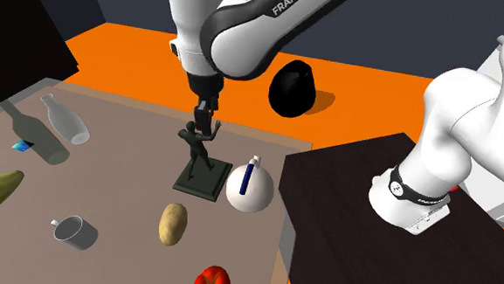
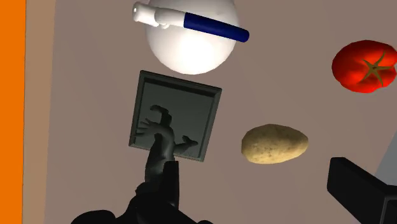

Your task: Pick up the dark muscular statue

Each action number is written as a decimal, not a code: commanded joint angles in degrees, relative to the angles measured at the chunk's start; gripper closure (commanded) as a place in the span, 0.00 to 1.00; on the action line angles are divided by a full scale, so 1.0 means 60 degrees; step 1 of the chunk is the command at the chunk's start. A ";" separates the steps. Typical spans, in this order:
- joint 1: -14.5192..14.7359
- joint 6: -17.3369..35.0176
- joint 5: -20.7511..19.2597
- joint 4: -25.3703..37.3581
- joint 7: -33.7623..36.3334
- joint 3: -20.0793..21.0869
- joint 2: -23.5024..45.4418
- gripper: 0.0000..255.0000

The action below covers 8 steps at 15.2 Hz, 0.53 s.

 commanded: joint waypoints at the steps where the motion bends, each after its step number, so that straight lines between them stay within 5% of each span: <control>1: -0.0167 0.0355 0.0258 0.0453 -0.0294 -0.0107 0.0748 0.00; 8: -0.0898 0.0952 0.1158 0.2400 -0.1056 -0.0116 0.3146 0.00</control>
